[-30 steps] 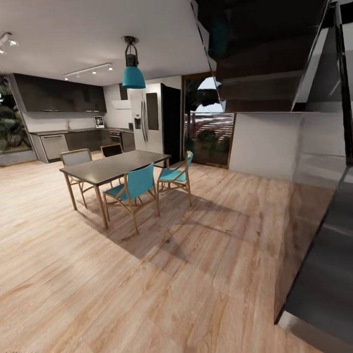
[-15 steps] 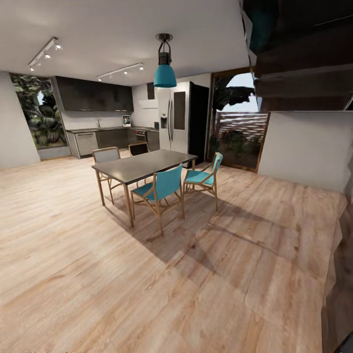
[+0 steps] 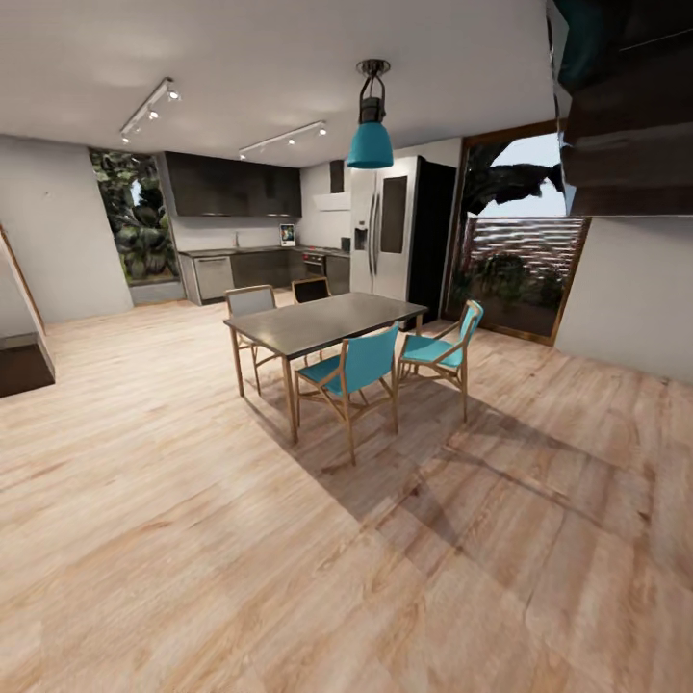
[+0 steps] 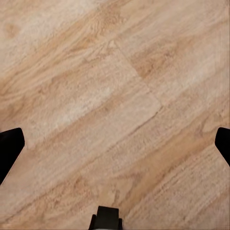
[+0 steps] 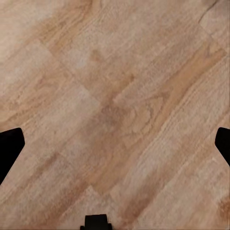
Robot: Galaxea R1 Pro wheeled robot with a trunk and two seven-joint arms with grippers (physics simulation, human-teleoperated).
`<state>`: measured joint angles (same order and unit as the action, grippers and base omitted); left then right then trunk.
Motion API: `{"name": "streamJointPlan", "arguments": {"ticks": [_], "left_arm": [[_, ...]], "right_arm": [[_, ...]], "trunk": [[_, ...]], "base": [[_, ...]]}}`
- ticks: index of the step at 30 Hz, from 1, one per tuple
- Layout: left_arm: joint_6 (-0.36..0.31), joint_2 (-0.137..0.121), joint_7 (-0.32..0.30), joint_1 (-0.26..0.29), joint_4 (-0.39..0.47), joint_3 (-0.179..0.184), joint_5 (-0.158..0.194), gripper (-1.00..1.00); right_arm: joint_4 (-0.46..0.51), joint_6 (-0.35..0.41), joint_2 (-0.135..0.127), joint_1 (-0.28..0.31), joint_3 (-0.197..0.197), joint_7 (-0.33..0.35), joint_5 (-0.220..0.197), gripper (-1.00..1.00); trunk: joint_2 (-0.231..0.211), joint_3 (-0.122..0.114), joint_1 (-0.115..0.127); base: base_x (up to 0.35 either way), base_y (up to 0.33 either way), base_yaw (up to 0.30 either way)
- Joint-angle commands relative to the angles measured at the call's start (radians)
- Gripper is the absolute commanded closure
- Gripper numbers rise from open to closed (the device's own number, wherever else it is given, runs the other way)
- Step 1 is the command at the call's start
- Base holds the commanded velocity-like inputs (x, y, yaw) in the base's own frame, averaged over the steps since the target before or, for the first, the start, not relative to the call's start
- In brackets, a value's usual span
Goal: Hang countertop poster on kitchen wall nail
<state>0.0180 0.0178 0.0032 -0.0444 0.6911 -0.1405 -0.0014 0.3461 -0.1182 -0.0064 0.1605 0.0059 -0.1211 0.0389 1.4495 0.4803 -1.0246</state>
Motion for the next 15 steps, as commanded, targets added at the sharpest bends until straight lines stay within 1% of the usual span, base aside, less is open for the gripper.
{"name": "streamJointPlan", "arguments": {"ticks": [1, 8, 15], "left_arm": [[0.002, 0.001, 0.000, 0.000, 0.001, -0.004, 0.000, -1.00], [0.002, 0.002, 0.000, 0.000, 0.001, -0.009, 0.000, -1.00], [0.002, 0.002, 0.000, 0.000, 0.001, -0.010, 0.000, -1.00]], "right_arm": [[-0.001, -0.002, 0.000, 0.001, 0.000, -0.003, 0.004, -1.00], [-0.002, -0.001, -0.004, 0.001, 0.000, -0.002, 0.006, -1.00], [-0.001, -0.002, -0.002, 0.001, 0.000, -0.002, 0.006, -1.00]], "trunk": [[0.000, 0.001, 0.000], [0.000, 0.001, 0.000], [0.000, 0.002, 0.000]], "base": [[0.203, 0.170, 0.071], [0.226, 0.193, 0.024], [0.236, 0.204, 0.015]]}}
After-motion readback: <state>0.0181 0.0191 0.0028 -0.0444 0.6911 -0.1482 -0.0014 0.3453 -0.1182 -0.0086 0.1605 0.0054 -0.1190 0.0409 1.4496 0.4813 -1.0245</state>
